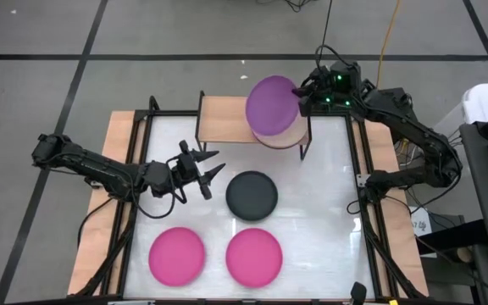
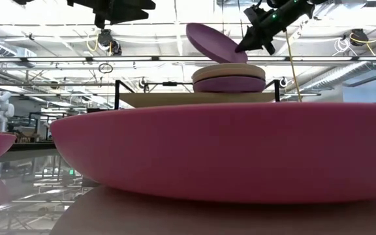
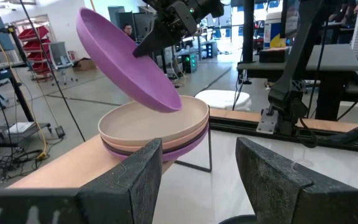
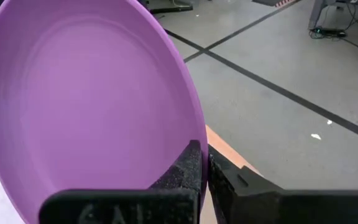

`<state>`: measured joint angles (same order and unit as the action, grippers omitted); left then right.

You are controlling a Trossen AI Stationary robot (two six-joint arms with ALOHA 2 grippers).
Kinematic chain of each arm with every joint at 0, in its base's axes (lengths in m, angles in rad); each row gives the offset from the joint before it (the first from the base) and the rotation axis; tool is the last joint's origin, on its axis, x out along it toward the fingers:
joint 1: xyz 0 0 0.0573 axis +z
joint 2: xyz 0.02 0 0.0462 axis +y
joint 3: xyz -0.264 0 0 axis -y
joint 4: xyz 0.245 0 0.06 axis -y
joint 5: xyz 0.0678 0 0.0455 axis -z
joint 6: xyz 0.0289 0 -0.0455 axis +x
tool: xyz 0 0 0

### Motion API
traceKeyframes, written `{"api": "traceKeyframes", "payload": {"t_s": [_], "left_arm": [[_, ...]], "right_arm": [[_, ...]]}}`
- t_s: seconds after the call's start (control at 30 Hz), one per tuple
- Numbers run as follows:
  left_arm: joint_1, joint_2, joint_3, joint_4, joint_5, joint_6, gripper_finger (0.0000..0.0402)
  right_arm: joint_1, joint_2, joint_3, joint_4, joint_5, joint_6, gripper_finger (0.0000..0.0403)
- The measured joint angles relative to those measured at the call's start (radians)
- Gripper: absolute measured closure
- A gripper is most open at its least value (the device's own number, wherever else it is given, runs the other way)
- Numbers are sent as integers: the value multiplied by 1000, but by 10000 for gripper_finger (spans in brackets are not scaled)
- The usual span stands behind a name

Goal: Place and stack plates onto a shelf
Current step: Put the violet plate on the shelf

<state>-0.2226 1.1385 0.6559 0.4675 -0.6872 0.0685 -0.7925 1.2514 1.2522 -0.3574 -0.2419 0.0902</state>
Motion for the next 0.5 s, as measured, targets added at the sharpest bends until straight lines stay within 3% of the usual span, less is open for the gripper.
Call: {"api": "traceKeyframes", "payload": {"t_s": [0.37, 0.43, 0.5], "left_arm": [[0, 0, 0, 0, 0, 1, 192], [0, 0, 0, 8, 0, 1, 192], [0, 0, 0, 60, 0, 9, 192]], "right_arm": [[4, -1, 0, 5, -28, 12, 403], [8, 4, -1, 66, -57, 72, 403], [28, 23, -1, 251, -103, 172, 403]]}}
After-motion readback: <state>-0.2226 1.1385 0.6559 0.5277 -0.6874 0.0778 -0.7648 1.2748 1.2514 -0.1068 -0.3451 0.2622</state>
